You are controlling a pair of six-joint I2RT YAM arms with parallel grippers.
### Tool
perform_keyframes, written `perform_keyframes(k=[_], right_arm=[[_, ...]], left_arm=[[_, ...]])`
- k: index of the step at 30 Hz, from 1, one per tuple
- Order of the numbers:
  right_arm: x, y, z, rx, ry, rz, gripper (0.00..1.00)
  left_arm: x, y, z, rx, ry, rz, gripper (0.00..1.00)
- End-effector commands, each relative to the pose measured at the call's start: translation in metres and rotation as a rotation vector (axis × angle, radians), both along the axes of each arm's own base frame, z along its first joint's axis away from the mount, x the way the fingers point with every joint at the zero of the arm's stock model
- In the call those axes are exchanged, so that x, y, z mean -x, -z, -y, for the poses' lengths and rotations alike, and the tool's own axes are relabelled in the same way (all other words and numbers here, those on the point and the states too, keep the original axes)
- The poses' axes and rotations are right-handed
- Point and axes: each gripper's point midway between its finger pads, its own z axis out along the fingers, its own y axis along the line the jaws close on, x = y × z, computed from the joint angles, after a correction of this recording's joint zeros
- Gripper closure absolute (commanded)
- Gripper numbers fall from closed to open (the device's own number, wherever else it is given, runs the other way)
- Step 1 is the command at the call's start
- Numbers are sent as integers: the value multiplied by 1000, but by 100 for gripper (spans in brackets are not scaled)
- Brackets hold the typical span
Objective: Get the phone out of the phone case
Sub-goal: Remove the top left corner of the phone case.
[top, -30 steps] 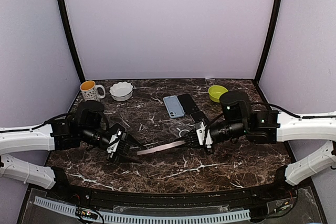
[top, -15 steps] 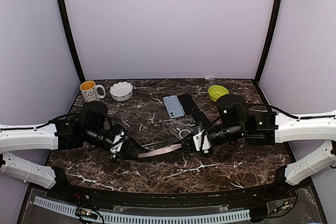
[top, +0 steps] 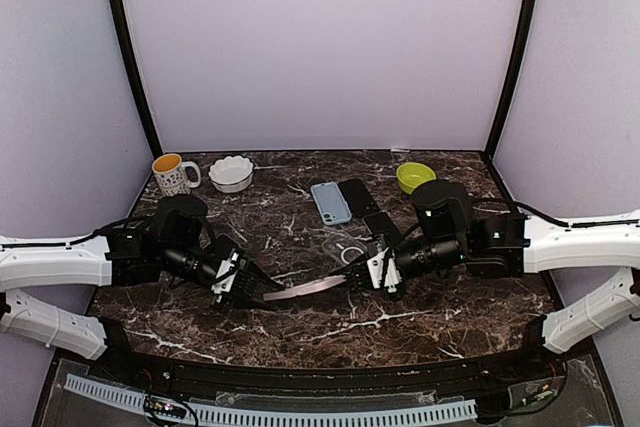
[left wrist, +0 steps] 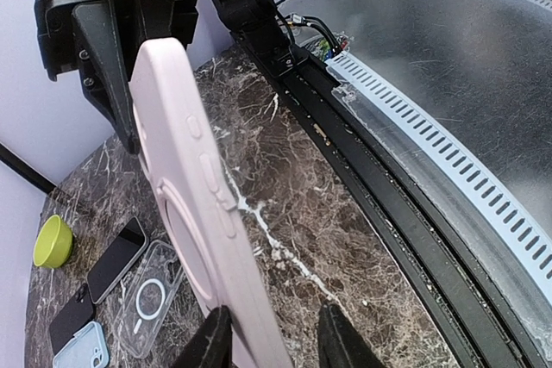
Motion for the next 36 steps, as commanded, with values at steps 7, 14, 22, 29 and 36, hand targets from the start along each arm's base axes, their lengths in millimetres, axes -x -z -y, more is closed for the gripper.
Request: perform_keyframes(k=[7, 14, 22, 29, 36], right_arm=[[2, -69, -16, -208, -28, 86, 100], [7, -70, -16, -193, -51, 99, 100], [15, -70, -22, -165, -90, 176, 100], [18, -65, -34, -125, -115, 326, 100], [29, -62, -47, -104, -189, 384, 100]], left_arm=[[2, 7, 1, -37, -1, -20, 62], [2, 8, 1, -45, -1, -22, 74], [13, 12, -2, -68, 47, -67, 78], [32, 11, -7, -79, 137, -147, 77], [37, 12, -9, -78, 164, -154, 77]])
